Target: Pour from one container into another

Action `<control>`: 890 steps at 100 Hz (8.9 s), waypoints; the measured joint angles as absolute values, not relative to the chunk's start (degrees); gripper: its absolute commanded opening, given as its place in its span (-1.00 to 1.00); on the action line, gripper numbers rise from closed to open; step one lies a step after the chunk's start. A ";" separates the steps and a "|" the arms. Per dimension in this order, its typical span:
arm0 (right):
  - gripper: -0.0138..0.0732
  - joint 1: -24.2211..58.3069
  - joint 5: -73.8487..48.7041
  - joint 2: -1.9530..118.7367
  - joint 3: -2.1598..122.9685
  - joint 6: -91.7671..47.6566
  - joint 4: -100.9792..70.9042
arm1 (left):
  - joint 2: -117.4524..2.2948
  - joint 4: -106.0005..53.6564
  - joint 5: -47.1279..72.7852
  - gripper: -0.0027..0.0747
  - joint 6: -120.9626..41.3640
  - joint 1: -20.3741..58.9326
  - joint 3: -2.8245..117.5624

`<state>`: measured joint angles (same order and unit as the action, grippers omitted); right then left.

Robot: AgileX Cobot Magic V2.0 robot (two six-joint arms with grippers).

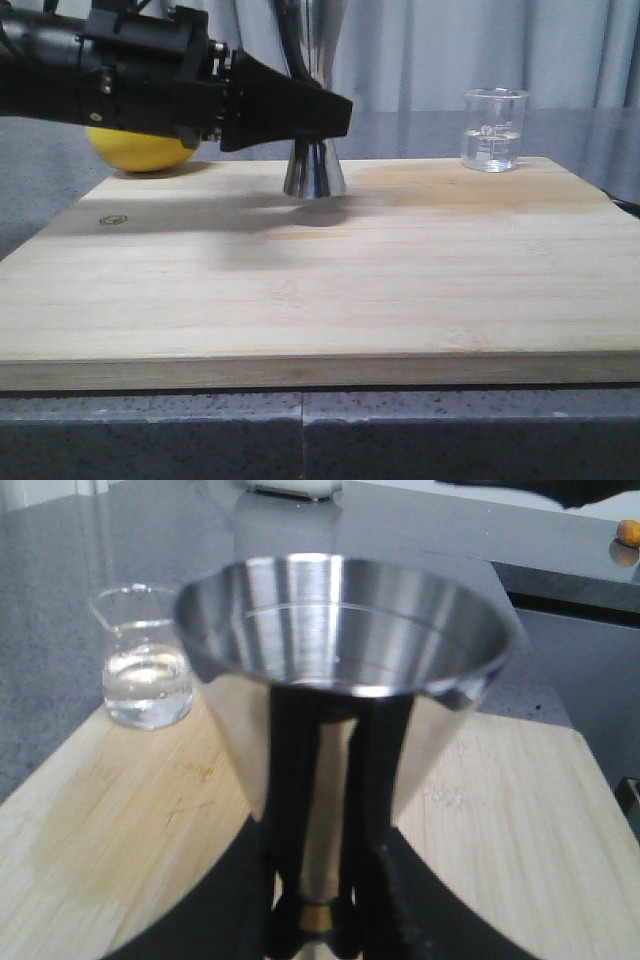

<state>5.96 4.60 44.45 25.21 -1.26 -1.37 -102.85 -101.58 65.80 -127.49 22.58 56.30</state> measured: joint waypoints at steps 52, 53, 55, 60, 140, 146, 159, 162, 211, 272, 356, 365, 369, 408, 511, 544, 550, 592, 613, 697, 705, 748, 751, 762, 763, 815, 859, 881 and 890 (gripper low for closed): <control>-0.14 13.69 11.06 54.81 25.28 -1.26 -0.69 | -96.13 -101.16 66.24 -0.98 -122.33 23.14 56.30; -0.14 13.95 11.23 55.02 25.28 -1.26 -0.52 | -96.13 -101.16 66.24 -0.98 -122.32 23.15 56.30; -0.12 14.28 11.68 55.65 25.28 -1.26 0.00 | -96.13 -101.01 66.14 -0.98 -122.32 23.44 56.30; -0.05 14.79 12.63 57.18 25.28 -1.26 0.00 | -96.13 -101.02 66.13 -0.98 -122.23 24.14 56.30; 0.36 15.28 36.96 77.40 25.87 -1.26 0.82 | -96.13 -100.29 66.25 -0.98 -122.01 26.52 56.30; 0.36 15.28 38.27 78.93 25.96 -1.26 0.82 | -96.13 -100.29 66.25 -0.98 -122.01 26.52 56.30; 0.36 15.28 41.37 82.38 25.96 -1.26 0.96 | -96.13 -100.29 66.25 -0.98 -121.91 26.52 56.30; 0.36 15.28 42.33 83.09 25.96 -1.26 0.96 | -96.13 -100.29 66.25 -0.98 -121.91 26.52 56.30; 0.36 15.28 56.96 94.16 26.10 -1.26 1.09 | -96.13 -100.29 66.25 -0.98 -121.91 26.52 56.30; 0.35 15.28 57.09 97.87 31.86 -1.26 1.13 | -96.13 -100.29 66.25 -0.98 -121.91 26.52 56.30; 0.35 13.94 57.09 100.08 34.69 -1.26 1.22 | -96.13 -100.29 66.25 -0.98 -121.91 26.52 56.30; 0.35 13.84 57.09 100.08 34.69 -1.26 1.22 | -96.13 -100.29 66.25 -0.98 -121.91 26.52 56.30; 0.35 13.71 57.09 100.08 34.69 -1.26 1.22 | -96.13 -100.29 66.25 -0.98 -121.91 26.52 56.30; 0.31 13.71 57.09 100.08 34.69 -1.26 1.95 | -96.13 -100.29 66.25 -0.98 -121.91 26.52 56.30; -0.23 13.69 57.29 100.08 34.69 -1.26 3.98 | -96.13 -100.29 66.25 -0.98 -121.91 26.52 56.30; -0.23 13.69 57.29 100.08 34.69 -1.26 5.30 | -96.13 -100.29 66.25 -0.98 -121.91 26.52 56.30; -0.23 13.69 57.29 100.08 34.69 -1.26 5.44 | -96.13 -100.29 66.25 -0.98 -121.91 26.52 56.30; -0.23 13.69 51.88 93.65 34.69 -1.26 6.37 | -96.13 -100.29 66.25 -0.98 -121.91 26.52 56.30; -0.23 13.69 46.41 87.00 34.69 -1.26 7.59 | -96.13 -100.29 66.25 -0.98 -121.91 26.52 56.30; -0.23 19.80 23.28 60.55 34.89 -1.26 11.96 | -96.13 -100.29 66.25 -0.98 -121.91 26.61 56.30; -0.23 20.54 19.96 59.56 35.94 -1.26 12.09 | -96.13 -100.21 66.25 -0.98 -121.91 26.61 56.30; -0.23 26.62 3.53 58.84 48.20 -1.26 19.20 | -96.13 -99.13 66.25 -0.98 -121.91 26.61 56.30; -0.23 26.93 3.10 58.84 48.75 -1.26 19.61 | -96.13 -99.09 66.25 -0.98 -121.91 26.61 56.30; -0.23 28.25 1.44 58.84 50.28 -1.26 20.98 | -96.13 -98.95 66.25 -0.98 -121.91 26.61 56.30; -0.23 28.40 1.33 58.84 50.42 -1.26 21.01 | -96.13 -98.95 66.25 -0.98 -121.91 26.61 56.30; -0.23 33.59 -4.98 58.84 52.63 -1.26 26.42 | -96.13 -97.41 66.25 -0.98 -121.39 26.61 56.30; -0.23 38.77 -8.40 60.38 53.31 -1.26 31.85 | -96.13 -96.49 66.25 -0.98 -121.16 27.19 56.30; -0.23 39.25 -8.81 61.51 53.31 -1.26 33.83 | -96.13 -96.37 66.33 -0.98 -121.16 27.56 56.30; -0.23 39.25 -8.93 61.51 53.31 -1.26 34.91 | -96.13 -96.37 66.33 -0.98 -121.16 27.56 56.30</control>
<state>39.25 -8.93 61.51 53.31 -1.26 34.91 -96.13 -96.37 66.33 -121.16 27.56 56.30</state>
